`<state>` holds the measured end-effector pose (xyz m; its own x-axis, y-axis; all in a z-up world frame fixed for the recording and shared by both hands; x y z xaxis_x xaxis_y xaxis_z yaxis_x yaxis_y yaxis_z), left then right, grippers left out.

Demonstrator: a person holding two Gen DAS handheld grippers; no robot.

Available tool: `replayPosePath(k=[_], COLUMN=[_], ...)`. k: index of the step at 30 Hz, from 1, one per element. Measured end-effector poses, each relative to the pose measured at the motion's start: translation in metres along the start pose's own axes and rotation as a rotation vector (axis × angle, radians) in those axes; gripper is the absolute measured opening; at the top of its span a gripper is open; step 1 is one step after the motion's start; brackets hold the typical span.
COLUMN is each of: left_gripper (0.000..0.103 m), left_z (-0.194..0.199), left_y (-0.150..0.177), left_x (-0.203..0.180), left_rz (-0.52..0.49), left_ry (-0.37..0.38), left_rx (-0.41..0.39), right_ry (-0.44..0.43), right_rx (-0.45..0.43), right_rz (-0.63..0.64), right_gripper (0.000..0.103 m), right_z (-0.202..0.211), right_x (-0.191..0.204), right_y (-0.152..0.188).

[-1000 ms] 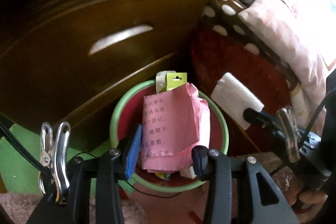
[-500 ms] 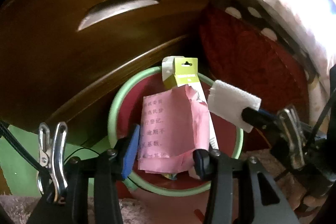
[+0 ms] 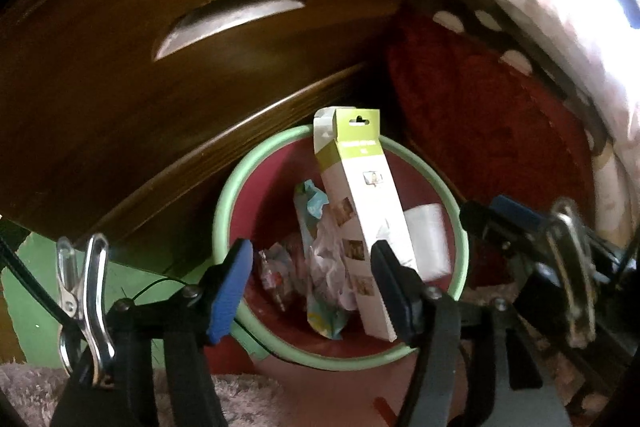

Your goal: Collect trash

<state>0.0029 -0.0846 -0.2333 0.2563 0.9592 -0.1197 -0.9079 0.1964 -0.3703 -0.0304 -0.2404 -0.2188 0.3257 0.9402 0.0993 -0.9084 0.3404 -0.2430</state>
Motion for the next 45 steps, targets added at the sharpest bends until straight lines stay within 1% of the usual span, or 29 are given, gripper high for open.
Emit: replayPosePath(k=[2,3,5,7,10,14,19,24,45], left_gripper=[0.066,0.068,0.071,0.071,0.071,0.071,0.071,0.071,0.071], left_z=[0.006,0.008,0.012,0.013,0.015,0.015,0.014,0.012,0.005], left_y=[0.002,0.003,0.005,0.006,0.006,0.007,0.007,0.008,0.012], left_x=[0.000,0.000,0.000,0.001,0.003,0.005,0.002,0.000,0.000], left_rz=[-0.001,-0.002,-0.001,0.006,0.011,0.005,0.004,-0.007,-0.024], left_ry=[-0.001,-0.003,-0.007,-0.006,-0.003,-0.017,-0.013,-0.016,-0.028], left_rx=[-0.015,-0.022,-0.034,-0.030,-0.032,-0.034,-0.030,-0.023,-0.004], right_ry=[-0.021,-0.027,-0.025,-0.023,-0.020,-0.056,-0.049,-0.049,-0.060], right_rx=[-0.016,-0.024,-0.028,-0.024,-0.042,-0.040,-0.023,-0.016,-0.004], right_rz=[0.015,0.026,0.045,0.057,0.083,0.048,0.026,0.031,-0.013], right_gripper=[0.037,0.038,0.042,0.043,0.044,0.044,0.044,0.044,0.044], right_z=[0.012,0.018,0.029,0.038,0.046,0.041,0.031,0.027,0.023], right_x=[0.003,0.004,0.005,0.006,0.006,0.000,-0.004,-0.004,-0.008], right_y=[0.002,0.003,0.009,0.015,0.024,0.024,0.024,0.025,0.025])
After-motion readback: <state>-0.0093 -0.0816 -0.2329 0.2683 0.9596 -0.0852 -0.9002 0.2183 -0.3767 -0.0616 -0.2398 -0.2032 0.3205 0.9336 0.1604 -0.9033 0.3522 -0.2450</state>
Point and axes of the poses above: each gripper's, at about its wrist camera, not at the fingertips, and z roughly against the way its jaws point, x to its left, y to its underside, the point moved 4 cm from there along -z, roughly the way its jaws point, and after that the axes turned 3 degrees about x, right-handed, at the moved point
